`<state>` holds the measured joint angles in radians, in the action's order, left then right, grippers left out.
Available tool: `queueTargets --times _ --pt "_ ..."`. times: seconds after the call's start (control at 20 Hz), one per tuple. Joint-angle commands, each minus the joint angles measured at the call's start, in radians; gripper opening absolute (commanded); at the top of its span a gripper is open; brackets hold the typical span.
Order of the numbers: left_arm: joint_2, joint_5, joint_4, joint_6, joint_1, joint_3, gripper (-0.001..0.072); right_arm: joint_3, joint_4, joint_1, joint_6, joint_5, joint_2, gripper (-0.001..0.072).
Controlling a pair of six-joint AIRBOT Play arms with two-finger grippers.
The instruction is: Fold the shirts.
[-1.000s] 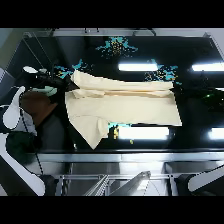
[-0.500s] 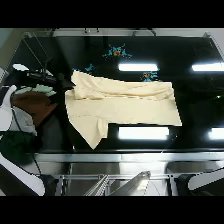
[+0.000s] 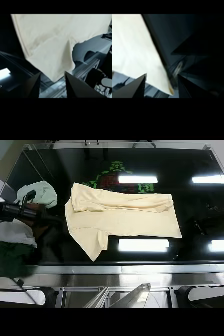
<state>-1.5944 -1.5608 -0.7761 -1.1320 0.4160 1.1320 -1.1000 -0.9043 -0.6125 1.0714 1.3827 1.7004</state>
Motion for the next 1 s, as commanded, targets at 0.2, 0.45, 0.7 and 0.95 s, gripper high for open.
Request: queueTargets --times 0.2,0.45,0.7,0.95 --pt "0.19 0.174 -0.018 -0.011 -0.035 -0.389 0.032 0.036 0.056 0.154 -0.056 -0.112 0.069 0.0389" --pt "0.189 0.299 -0.016 -0.014 -0.182 -0.5 0.032 0.03 0.123 0.179 -0.092 -0.126 0.069 0.0022" --pt "0.189 0.422 -0.014 -0.066 -0.275 -0.507 0.0321 0.03 0.12 0.178 -0.094 -0.125 0.069 0.0022" --pt "0.172 0.657 0.139 -0.063 -0.37 -0.499 0.0318 0.03 0.12 0.178 -0.107 -0.126 0.069 0.0022"
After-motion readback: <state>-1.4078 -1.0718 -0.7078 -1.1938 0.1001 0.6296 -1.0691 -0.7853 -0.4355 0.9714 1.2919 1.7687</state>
